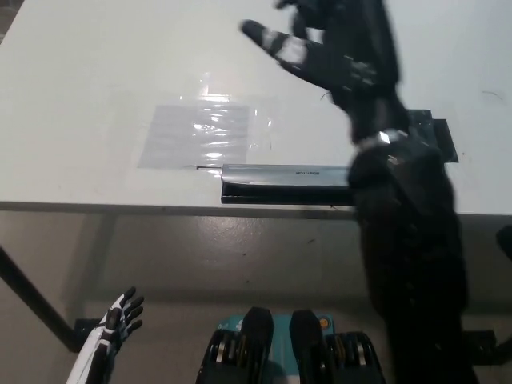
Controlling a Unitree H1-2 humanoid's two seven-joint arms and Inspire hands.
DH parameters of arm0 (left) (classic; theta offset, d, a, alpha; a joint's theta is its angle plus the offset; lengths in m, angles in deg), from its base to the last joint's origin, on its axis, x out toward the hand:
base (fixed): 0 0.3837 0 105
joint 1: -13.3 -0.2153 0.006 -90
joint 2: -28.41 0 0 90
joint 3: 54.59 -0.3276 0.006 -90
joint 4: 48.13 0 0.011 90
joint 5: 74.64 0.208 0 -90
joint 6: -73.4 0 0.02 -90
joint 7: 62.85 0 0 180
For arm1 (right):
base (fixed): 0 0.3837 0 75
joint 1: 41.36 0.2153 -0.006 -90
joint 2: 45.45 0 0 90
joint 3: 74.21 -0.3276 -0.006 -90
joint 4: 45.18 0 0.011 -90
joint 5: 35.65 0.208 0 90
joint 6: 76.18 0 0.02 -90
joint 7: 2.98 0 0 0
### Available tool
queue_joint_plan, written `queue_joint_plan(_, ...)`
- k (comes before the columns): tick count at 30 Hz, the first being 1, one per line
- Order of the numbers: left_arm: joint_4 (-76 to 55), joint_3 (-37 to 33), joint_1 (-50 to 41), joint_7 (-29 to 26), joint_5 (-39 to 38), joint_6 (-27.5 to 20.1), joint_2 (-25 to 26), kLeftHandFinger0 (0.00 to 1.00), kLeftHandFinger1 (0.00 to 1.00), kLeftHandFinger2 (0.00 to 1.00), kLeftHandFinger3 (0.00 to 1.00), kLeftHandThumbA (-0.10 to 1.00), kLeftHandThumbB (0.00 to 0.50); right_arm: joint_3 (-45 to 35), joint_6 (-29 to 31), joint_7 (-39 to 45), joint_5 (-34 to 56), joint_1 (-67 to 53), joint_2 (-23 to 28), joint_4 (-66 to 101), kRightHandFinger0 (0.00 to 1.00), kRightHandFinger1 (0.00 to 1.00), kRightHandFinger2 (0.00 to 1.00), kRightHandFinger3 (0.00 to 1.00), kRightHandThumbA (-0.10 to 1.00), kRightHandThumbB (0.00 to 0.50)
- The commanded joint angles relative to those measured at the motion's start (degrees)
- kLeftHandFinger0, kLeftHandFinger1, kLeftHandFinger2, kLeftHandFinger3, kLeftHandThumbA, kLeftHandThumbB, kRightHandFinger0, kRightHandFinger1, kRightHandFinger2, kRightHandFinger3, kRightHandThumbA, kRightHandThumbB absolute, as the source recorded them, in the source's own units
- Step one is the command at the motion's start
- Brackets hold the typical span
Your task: The paper pin puncher is placed at the center of the table and close to the robot and the robot uses its right fist to press on the paper pin puncher
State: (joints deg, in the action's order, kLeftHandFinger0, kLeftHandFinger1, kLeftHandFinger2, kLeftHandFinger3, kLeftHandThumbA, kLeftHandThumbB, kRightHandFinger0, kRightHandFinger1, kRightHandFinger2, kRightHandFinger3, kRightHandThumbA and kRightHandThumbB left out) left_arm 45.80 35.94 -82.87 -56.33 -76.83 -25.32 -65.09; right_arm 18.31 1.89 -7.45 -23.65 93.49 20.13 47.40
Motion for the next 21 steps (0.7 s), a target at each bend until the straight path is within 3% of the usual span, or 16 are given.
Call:
queue_joint_plan(1, -2.0, -0.1, 0.6, 0.6, 0.8, -2.2, 0.7, 1.00, 1.00, 1.00, 1.00, 1.00, 0.177, -1.4, -1.6, -1.7, -0.2, 3.7, -2.3, -6.2, 0.00, 0.08, 0.37, 0.33, 1.00, 0.210)
queue_joint_plan(3, -1.9, -0.2, 0.8, 0.6, 0.8, -2.3, 0.6, 1.00, 1.00, 1.00, 1.00, 1.00, 0.185, -2.0, 0.4, -1.4, -0.2, 4.5, -2.9, -10.9, 0.00, 0.00, 0.19, 0.14, 1.00, 0.205)
queue_joint_plan(5, -2.0, -0.4, 0.7, 0.8, 0.8, -2.5, 0.6, 1.00, 1.00, 1.00, 1.00, 1.00, 0.181, -1.6, 3.1, -0.8, -1.3, 4.3, -2.8, -14.5, 0.00, 0.00, 0.17, 0.07, 1.00, 0.185)
queue_joint_plan(9, -2.1, -0.5, 1.0, 1.1, 0.7, -2.2, 1.0, 1.00, 1.00, 1.00, 1.00, 1.00, 0.161, -1.1, 6.6, -0.2, -2.9, 3.3, -2.4, -19.7, 0.01, 0.09, 0.34, 0.18, 1.00, 0.180)
queue_joint_plan(15, -2.5, -0.2, 1.2, 1.4, 0.2, -1.7, 1.3, 1.00, 1.00, 1.00, 1.00, 1.00, 0.179, -1.8, 8.8, -2.1, -4.4, 1.6, -2.8, -25.5, 0.00, 0.05, 0.32, 0.22, 1.00, 0.221)
queue_joint_plan(18, -2.4, -0.2, 1.1, 1.4, 0.1, -1.5, 1.4, 1.00, 1.00, 1.00, 1.00, 1.00, 0.170, -2.3, 9.3, -2.4, -4.6, 0.8, -2.7, -27.5, 0.00, 0.03, 0.29, 0.25, 1.00, 0.190)
queue_joint_plan(21, -2.7, -0.2, 0.8, 1.3, 0.2, -1.2, 1.5, 1.00, 1.00, 1.00, 1.00, 1.00, 0.153, -2.7, 11.3, -2.1, -4.7, 0.7, -2.4, -29.6, 0.00, 0.07, 0.34, 0.33, 1.00, 0.173)
